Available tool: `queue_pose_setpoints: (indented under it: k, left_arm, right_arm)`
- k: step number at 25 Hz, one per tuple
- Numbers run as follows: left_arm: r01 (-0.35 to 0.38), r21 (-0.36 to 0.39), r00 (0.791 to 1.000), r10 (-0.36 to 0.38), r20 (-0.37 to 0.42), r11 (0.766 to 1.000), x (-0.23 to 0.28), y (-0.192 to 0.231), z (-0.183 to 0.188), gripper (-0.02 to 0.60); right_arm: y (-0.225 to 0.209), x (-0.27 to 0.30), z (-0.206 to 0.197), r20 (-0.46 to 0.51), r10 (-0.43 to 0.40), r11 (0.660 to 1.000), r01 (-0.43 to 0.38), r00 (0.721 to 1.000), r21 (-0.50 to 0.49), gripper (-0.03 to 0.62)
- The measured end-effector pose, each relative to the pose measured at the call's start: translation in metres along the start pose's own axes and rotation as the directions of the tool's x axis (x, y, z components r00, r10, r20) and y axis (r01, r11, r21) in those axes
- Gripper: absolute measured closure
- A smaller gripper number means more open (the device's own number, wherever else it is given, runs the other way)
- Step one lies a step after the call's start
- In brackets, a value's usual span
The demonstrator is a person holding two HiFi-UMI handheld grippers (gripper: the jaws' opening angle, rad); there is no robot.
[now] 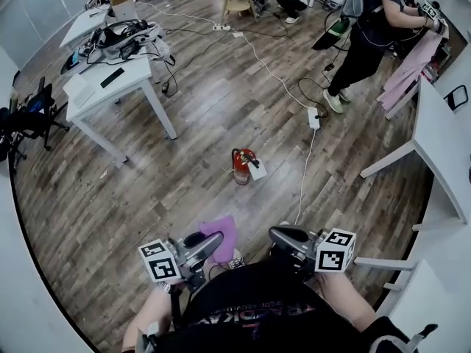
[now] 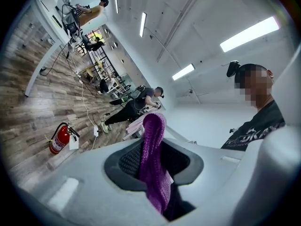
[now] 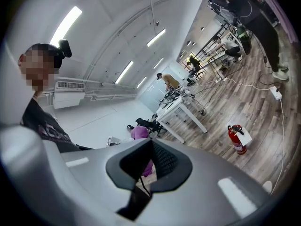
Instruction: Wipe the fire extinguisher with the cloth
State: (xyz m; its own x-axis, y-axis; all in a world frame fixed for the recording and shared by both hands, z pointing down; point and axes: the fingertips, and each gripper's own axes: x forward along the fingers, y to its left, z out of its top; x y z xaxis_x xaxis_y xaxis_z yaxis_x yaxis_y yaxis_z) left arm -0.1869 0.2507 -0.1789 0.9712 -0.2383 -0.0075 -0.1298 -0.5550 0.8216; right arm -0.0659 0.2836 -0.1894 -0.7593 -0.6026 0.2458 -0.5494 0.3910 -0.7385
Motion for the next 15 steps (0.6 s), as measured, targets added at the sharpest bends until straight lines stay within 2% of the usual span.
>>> queue_pose_setpoints:
  k: [15]
  left_arm:
    - [0.007,-0.014,1.0,-0.007,0.016,1.0,-0.004,0.0,-0.007,0.491]
  right_arm:
    - [0.006,0.007,-0.013,-0.03,0.022,0.999,-0.023,0.999,-0.033,0.592]
